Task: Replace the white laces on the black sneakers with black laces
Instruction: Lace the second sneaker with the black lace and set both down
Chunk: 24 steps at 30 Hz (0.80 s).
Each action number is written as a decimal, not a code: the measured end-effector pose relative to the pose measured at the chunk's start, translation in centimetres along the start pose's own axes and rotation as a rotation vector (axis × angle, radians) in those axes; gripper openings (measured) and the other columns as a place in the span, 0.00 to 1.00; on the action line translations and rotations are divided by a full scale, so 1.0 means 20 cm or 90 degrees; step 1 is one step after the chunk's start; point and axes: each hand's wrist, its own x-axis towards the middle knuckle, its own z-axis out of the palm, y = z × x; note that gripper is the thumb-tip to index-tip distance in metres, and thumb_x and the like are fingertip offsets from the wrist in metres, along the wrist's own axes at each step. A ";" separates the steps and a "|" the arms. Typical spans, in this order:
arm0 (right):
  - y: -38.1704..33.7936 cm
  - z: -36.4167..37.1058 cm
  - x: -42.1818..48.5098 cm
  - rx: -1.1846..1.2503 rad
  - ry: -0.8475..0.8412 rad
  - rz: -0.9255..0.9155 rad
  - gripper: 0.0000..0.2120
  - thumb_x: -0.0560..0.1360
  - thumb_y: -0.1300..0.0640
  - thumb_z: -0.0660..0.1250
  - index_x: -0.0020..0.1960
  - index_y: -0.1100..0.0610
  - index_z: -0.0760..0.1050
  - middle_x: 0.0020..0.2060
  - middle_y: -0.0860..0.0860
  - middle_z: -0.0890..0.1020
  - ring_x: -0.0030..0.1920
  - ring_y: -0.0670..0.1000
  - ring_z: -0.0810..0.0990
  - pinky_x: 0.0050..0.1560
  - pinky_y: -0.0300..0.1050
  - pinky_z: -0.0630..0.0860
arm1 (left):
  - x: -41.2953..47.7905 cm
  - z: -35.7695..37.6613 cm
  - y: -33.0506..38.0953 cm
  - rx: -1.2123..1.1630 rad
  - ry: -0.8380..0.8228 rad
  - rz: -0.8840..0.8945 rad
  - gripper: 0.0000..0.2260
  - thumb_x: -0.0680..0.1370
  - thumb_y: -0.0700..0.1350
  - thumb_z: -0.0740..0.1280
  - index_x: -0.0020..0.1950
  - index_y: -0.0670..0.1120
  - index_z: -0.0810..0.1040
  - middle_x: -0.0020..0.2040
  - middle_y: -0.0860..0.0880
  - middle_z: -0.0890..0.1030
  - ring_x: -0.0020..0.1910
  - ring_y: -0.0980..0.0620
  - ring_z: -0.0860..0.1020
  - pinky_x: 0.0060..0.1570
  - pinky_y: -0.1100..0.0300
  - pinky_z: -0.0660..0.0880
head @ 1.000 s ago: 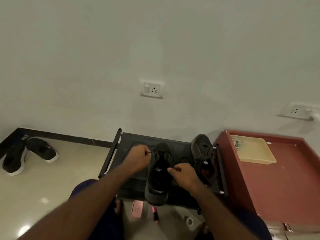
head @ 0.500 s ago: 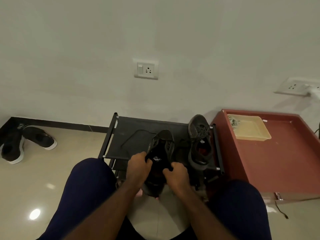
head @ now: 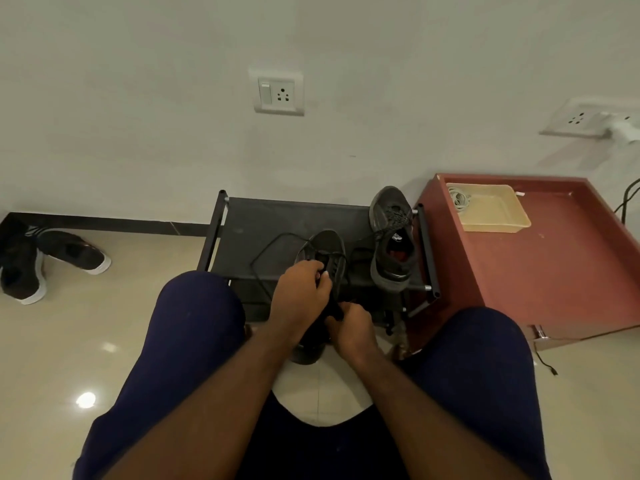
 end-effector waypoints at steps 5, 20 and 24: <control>0.02 0.04 -0.04 -0.069 -0.005 0.002 0.09 0.79 0.57 0.64 0.56 0.57 0.80 0.51 0.55 0.84 0.51 0.55 0.82 0.47 0.45 0.76 | 0.04 0.07 0.00 0.119 -0.152 -0.067 0.11 0.80 0.51 0.64 0.47 0.44 0.79 0.41 0.48 0.79 0.44 0.47 0.80 0.39 0.57 0.72; 0.05 -0.21 0.12 0.045 -0.158 -0.017 0.28 0.73 0.74 0.67 0.72 0.62 0.70 0.47 0.57 0.80 0.46 0.56 0.81 0.46 0.50 0.82 | 0.09 0.25 -0.10 -0.056 -0.236 -0.227 0.01 0.71 0.38 0.68 0.40 0.43 0.79 0.36 0.45 0.81 0.38 0.46 0.80 0.39 0.52 0.78; 0.01 -0.27 0.17 0.425 0.036 0.040 0.26 0.78 0.74 0.63 0.73 0.60 0.66 0.47 0.65 0.80 0.42 0.57 0.82 0.37 0.39 0.81 | 0.05 0.23 -0.13 -0.072 -0.196 -0.202 0.05 0.72 0.40 0.68 0.41 0.49 0.80 0.36 0.50 0.82 0.38 0.51 0.80 0.40 0.55 0.79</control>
